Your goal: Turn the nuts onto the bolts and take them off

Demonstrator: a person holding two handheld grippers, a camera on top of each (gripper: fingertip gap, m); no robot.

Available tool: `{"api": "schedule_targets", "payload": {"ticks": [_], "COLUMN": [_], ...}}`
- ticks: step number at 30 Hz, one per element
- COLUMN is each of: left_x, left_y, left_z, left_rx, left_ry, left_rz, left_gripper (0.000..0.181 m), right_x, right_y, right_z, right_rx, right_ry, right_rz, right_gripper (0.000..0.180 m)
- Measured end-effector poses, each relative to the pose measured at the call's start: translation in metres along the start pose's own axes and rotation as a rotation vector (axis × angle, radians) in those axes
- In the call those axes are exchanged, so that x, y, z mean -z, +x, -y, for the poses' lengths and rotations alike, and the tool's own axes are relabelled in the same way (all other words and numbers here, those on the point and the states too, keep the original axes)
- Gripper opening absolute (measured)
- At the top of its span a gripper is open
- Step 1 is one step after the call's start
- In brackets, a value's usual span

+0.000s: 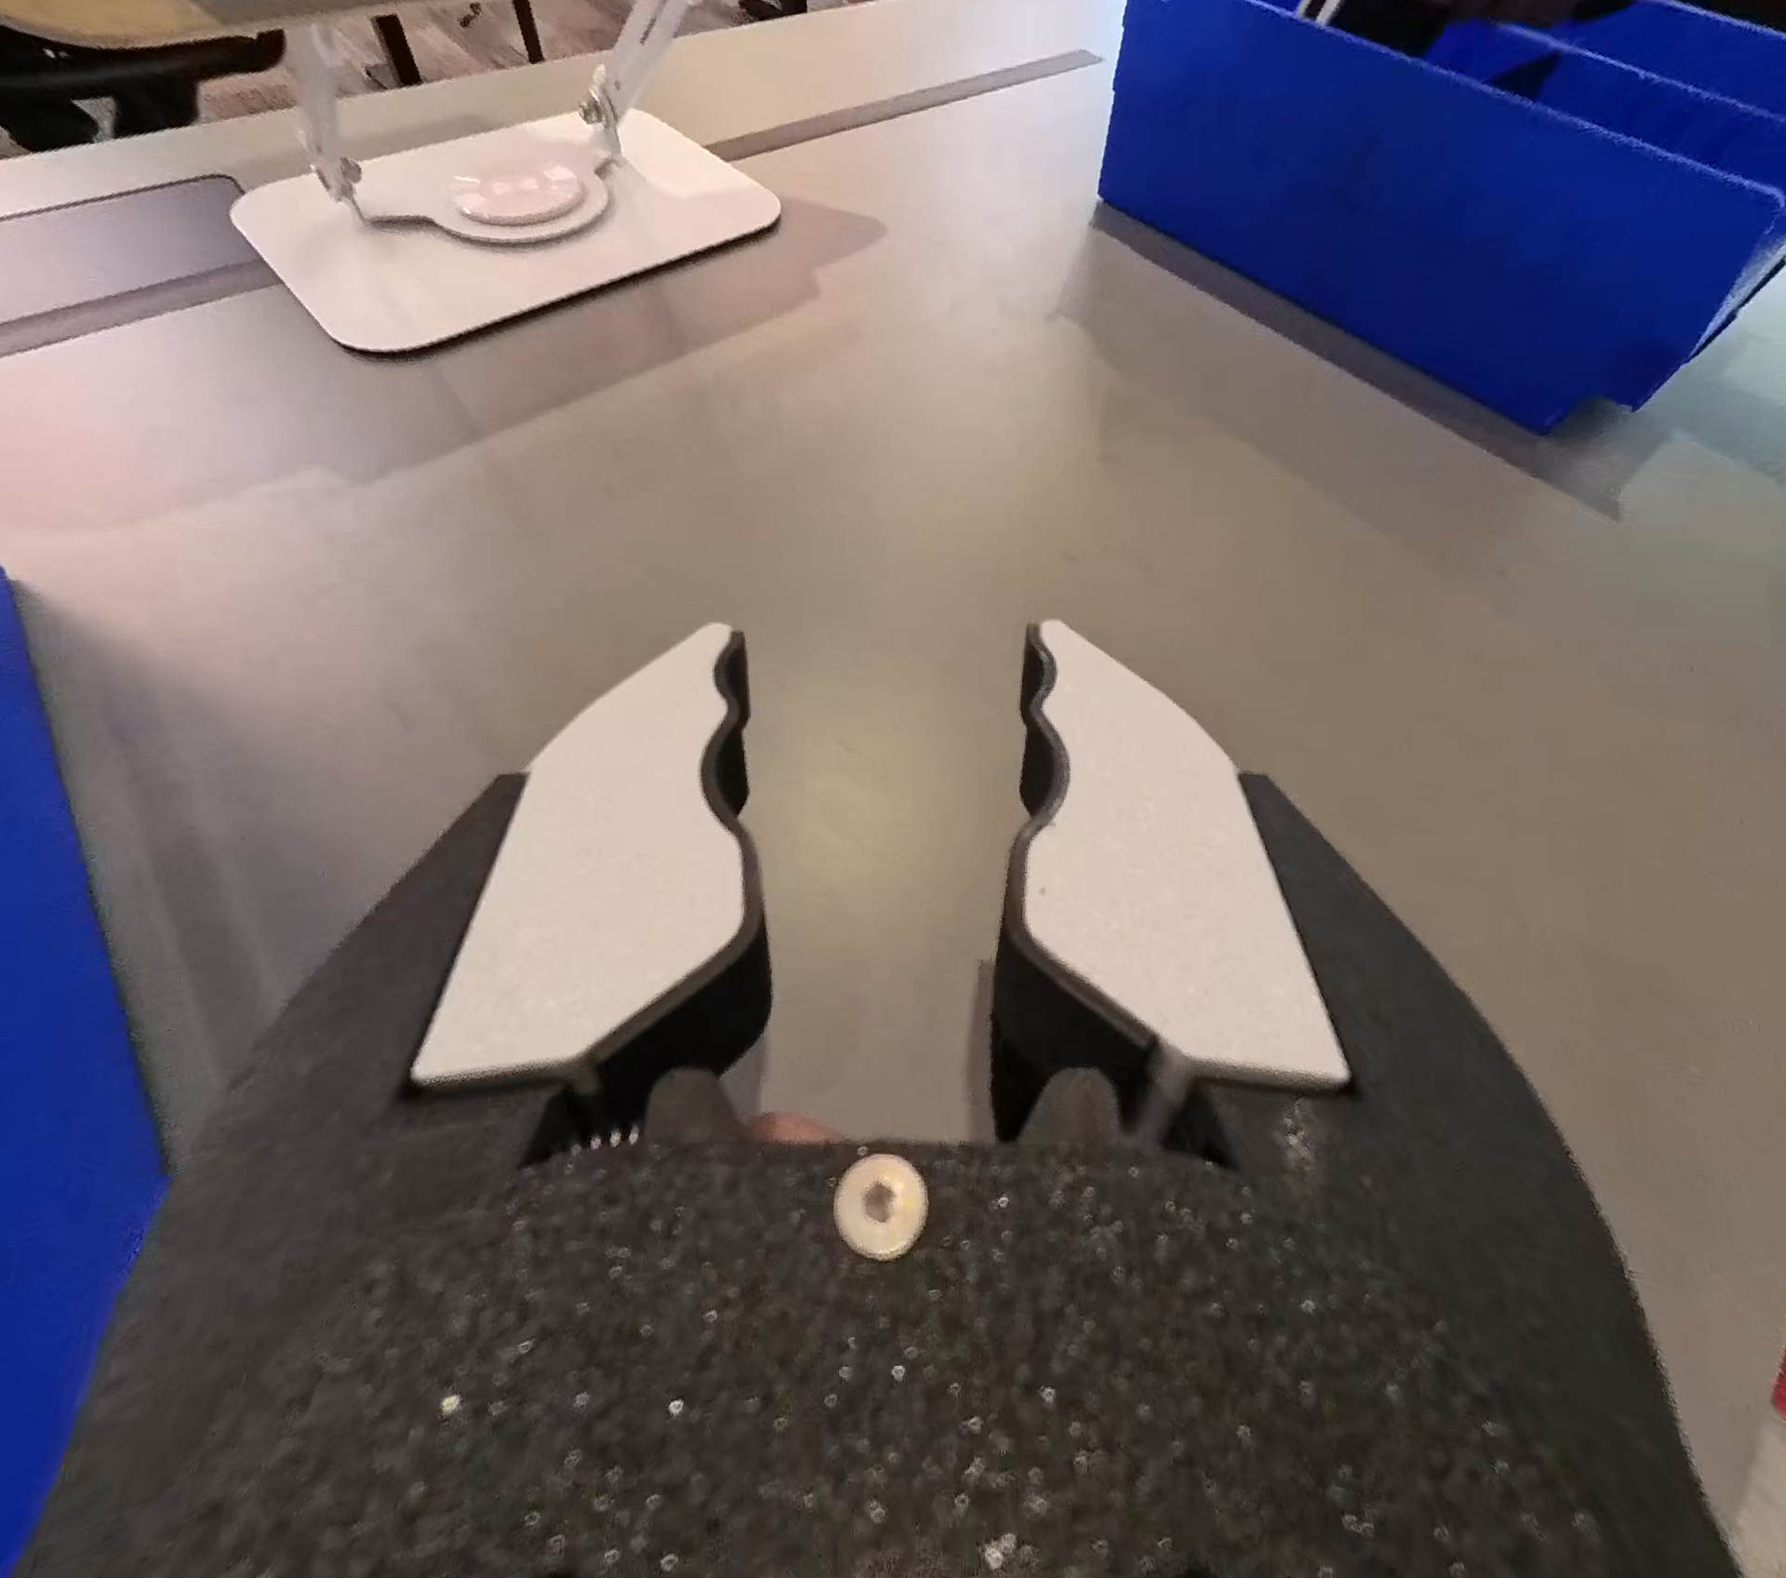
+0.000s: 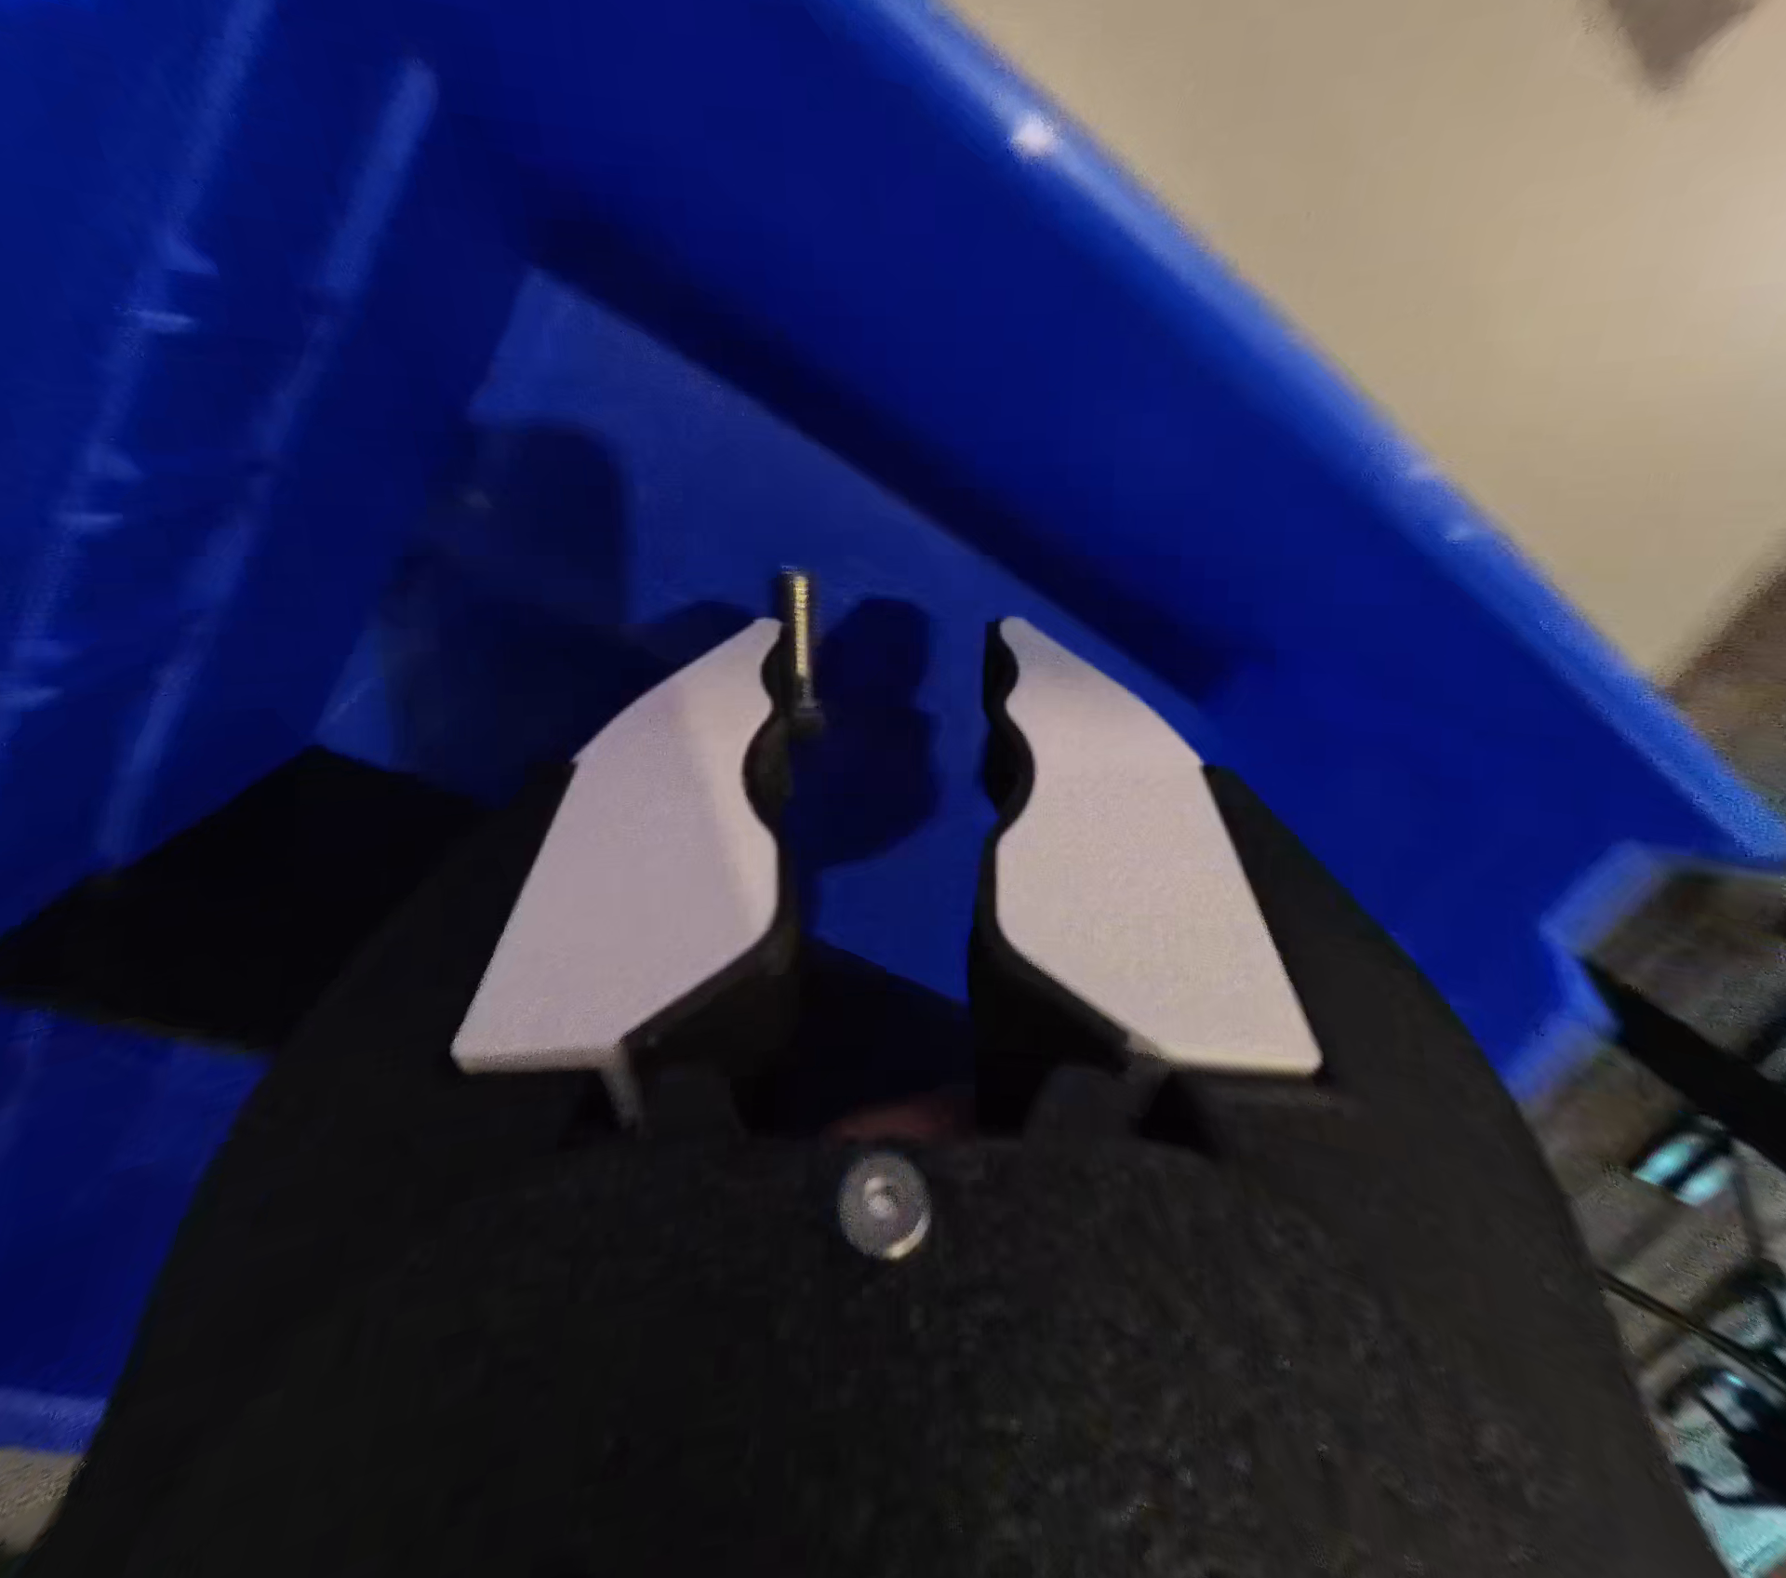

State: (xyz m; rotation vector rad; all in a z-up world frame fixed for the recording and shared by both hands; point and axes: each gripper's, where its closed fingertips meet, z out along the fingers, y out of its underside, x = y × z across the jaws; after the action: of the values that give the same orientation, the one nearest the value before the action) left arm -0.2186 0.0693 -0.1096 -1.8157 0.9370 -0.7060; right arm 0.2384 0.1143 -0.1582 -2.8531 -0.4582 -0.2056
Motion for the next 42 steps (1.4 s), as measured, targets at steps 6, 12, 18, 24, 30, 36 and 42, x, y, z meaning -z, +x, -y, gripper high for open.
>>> {"api": "schedule_targets", "payload": {"ticks": [6,12,18,24,30,36,42], "left_x": [0.0,0.007,0.036,0.101,0.153,0.096,0.045], "left_y": [0.001,0.009,0.018,-0.012,-0.116,-0.211,-0.257], "left_z": [0.002,0.001,-0.022,-0.015,0.022,0.018,-0.014], "left_rx": [0.01,0.03,0.035,0.028,0.122,0.451,0.554], "left_ry": [0.004,-0.014,-0.071,-0.057,-0.25,-0.436,-0.64], "left_rz": [-0.01,-0.018,-0.001,0.133,0.341,0.297,0.316], "left_gripper": [0.055,0.055,0.056,0.057,0.059,0.053,0.051], "right_x": [0.172,0.168,0.118,0.123,0.13,0.136,0.136], "right_y": [-0.124,-0.384,-0.405,-0.395,-0.399,-0.408,-0.413], "right_z": [0.05,0.049,0.056,0.05,0.041,0.04,0.035], "right_rx": [-0.015,0.16,0.231,0.188,0.156,0.14,0.179], "right_ry": [0.812,1.051,1.125,1.177,1.195,1.182,1.183], "right_rz": [-0.098,0.539,0.418,0.465,0.568,0.669,0.659], "right_gripper": [0.041,0.049,0.049,0.046,0.043,0.043,0.042]}}
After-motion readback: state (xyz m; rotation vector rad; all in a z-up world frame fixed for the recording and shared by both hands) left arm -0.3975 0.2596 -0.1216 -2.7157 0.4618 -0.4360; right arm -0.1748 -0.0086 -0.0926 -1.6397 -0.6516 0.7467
